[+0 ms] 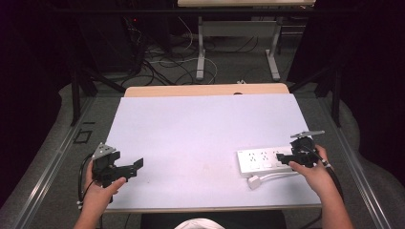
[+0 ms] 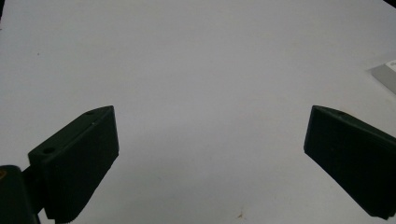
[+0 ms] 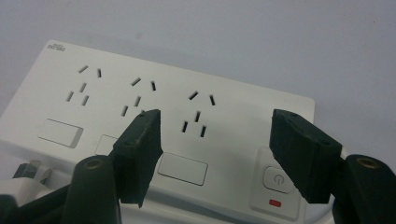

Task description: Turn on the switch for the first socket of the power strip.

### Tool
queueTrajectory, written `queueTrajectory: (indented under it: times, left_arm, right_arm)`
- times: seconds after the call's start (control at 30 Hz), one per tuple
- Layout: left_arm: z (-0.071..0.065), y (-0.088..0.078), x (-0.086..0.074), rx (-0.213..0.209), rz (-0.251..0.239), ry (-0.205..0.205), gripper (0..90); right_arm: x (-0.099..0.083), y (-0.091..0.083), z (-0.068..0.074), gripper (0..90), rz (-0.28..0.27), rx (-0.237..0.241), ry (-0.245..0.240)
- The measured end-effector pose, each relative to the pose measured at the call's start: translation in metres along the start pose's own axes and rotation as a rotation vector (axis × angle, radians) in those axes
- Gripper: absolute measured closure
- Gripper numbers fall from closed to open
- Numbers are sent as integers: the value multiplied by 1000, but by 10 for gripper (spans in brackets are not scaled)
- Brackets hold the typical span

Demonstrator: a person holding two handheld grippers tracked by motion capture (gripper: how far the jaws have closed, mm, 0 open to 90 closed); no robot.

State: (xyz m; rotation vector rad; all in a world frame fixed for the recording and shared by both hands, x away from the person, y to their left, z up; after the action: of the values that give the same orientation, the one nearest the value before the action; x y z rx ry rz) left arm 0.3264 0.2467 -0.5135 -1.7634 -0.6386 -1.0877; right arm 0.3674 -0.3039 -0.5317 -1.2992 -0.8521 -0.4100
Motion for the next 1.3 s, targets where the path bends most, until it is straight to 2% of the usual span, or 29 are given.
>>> queueTrajectory:
  times: [0.03,0.07,0.1,0.17,0.27,0.33,0.37,0.43,0.47,0.57,0.7,0.8,0.87,1.03,1.3]
  left_arm:
    - [0,0,0,0,0,0,33]
    - [0,-1,0,-4,0,1,33]
    - [0,-1,1,-2,-2,0,33]
    - [0,-2,1,-1,-9,-4,33]
    - [0,-3,2,-4,-6,-2,33]
    - [0,-3,2,-4,-5,-2,33]
    - [0,-2,2,-4,-6,-3,33]
    - [0,-2,2,-6,-5,-1,33]
    - [-1,-2,2,-5,-7,-4,33]
    - [-1,-2,2,-7,-13,-4,33]
    - [-3,-2,2,-13,-8,3,33]
    - [-5,-3,3,-20,-12,5,33]
    - [-6,-2,3,-22,-14,6,33]
    - [-10,-2,3,-35,-13,14,35]
    - [-16,1,2,-52,-13,15,39]
  right_arm:
    - [1,0,1,256,-3,-9,5]
    - [2,0,2,265,-4,-10,2]
    - [2,0,3,266,-3,-7,-25]
    - [3,0,5,249,-3,-1,-30]
    - [7,0,8,146,-30,22,-14]
    - [10,-2,11,143,-62,31,0]
    - [11,-3,13,117,-71,38,-5]
    - [12,-4,15,0,-84,53,-33]
    - [12,-5,18,0,-89,68,-58]
    - [13,-9,23,0,-120,84,-88]
    - [15,-13,27,0,-163,95,-88]
    - [18,-17,39,0,-207,144,-97]
    - [19,-17,44,0,-223,157,-108]
    - [22,-17,60,0,-249,190,-123]
    - [22,-13,81,3,-260,236,-164]
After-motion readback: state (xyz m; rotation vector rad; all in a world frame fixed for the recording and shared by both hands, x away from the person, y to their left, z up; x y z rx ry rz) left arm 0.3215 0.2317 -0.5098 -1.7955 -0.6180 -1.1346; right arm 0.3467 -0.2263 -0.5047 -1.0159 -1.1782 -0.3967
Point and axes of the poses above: each handheld gripper's, and its own axes: y roughly forward along the jaws, x roughly out of its top, z roughly to its left, the point moved 4 cm from there along y, roughly forward along the jaws, and after that the axes turned 10 degrees about -z, right-handed, at the moved point
